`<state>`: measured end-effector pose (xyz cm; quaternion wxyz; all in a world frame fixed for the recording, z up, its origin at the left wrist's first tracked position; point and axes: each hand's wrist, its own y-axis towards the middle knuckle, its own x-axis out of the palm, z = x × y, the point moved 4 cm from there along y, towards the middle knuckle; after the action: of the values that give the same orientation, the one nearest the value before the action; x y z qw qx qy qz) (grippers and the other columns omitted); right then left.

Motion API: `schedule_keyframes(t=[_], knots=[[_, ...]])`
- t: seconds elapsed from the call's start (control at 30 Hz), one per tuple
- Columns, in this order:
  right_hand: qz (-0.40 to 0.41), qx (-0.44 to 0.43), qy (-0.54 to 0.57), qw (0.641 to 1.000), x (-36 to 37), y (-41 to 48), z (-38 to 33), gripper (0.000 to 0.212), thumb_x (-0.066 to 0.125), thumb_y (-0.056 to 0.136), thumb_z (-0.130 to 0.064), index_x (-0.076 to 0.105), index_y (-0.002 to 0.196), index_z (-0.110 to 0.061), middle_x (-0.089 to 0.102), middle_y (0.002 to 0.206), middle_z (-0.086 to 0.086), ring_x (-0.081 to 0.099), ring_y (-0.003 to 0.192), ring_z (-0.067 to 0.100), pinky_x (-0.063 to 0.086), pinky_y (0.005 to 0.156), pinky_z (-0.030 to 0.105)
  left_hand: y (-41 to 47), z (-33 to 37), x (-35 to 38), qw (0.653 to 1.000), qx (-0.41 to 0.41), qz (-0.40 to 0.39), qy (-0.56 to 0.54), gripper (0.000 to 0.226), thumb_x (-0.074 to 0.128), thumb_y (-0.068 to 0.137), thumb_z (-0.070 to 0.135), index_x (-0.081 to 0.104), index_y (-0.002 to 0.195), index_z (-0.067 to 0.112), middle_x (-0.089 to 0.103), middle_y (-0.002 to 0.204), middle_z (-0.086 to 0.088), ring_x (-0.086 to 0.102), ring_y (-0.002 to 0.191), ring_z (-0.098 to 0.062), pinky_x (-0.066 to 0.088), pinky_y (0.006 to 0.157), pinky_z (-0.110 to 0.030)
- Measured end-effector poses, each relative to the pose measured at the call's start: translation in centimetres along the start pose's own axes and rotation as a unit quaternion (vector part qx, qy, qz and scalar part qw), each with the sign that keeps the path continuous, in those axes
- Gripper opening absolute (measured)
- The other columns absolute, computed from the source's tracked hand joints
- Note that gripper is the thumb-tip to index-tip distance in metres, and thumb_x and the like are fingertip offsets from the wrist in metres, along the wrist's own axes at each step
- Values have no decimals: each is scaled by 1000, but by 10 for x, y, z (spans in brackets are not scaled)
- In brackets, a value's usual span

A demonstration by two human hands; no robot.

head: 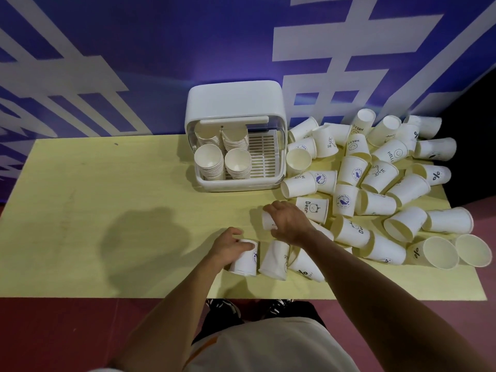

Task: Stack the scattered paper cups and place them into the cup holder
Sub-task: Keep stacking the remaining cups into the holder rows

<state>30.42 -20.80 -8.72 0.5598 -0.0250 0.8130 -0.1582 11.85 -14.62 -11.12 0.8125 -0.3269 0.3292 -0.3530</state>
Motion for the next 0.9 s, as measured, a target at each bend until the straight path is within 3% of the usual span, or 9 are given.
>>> schedule_keyframes(t=[0.2,0.37,0.57,0.63,0.77,0.9], knots=[[92,40,161,982,-26,5,-2,75,74,79,-32,42,145,-14,50,133,11,50,121,29,50,92,41,4,18,-24,996,25,67,-51,43,80,80,28,59,117,21,64,113,-6,64,100,-22,48,73,-27],[148,97,267,947,-48,14,2,72,78,78,-42,47,139,-18,51,121,5,51,106,20,43,88,28,9,34,-40,986,47,102,-122,53,83,74,34,59,119,17,65,115,-6,65,103,-22,52,90,-37],[182,176,376,891,-62,20,8,62,82,75,-42,47,121,-19,59,111,0,58,98,20,51,81,34,7,45,-52,971,47,124,-199,46,78,83,26,57,122,13,62,105,2,64,99,-19,56,90,-38],[195,192,408,871,-63,20,10,60,82,76,-42,45,119,-23,59,113,0,59,98,20,52,81,36,7,46,-55,967,47,128,-217,41,75,86,23,59,121,10,63,105,1,63,100,-18,56,85,-34],[211,213,467,832,-64,20,12,56,79,71,-50,47,114,-34,59,113,-2,60,101,22,59,80,47,9,42,-62,961,48,124,-242,35,72,86,21,62,118,8,66,112,-10,65,104,-25,57,92,-42],[212,261,513,790,-64,22,16,60,78,68,-53,45,108,-23,61,104,-1,65,95,24,59,80,50,7,45,-66,952,56,124,-274,27,69,88,17,62,112,8,66,111,-10,64,93,-19,56,85,-37]])
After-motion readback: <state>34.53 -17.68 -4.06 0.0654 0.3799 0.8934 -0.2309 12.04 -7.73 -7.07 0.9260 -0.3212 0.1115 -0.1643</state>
